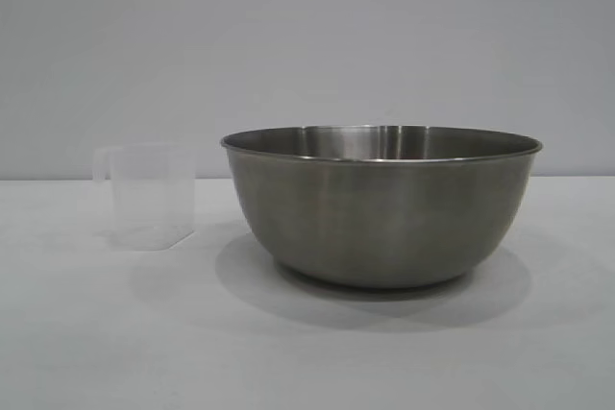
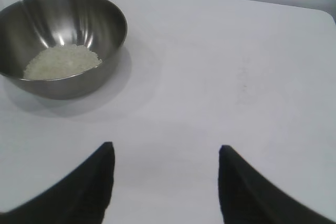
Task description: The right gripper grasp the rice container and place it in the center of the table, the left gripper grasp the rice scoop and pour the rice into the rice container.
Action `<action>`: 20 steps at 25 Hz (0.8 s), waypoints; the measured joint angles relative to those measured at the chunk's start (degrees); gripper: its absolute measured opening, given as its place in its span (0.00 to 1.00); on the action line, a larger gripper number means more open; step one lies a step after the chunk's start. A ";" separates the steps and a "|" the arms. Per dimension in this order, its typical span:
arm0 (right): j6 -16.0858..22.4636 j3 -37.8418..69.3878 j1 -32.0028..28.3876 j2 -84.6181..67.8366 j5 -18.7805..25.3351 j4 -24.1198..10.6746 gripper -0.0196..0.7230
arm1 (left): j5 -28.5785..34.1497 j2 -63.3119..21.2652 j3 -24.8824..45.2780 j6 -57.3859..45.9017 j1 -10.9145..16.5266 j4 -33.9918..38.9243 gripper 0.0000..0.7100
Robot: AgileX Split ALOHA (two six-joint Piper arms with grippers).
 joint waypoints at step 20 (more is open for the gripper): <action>0.00 0.00 -4.66 0.00 0.00 0.00 0.53 | 0.00 0.00 0.00 0.00 6.70 0.00 0.45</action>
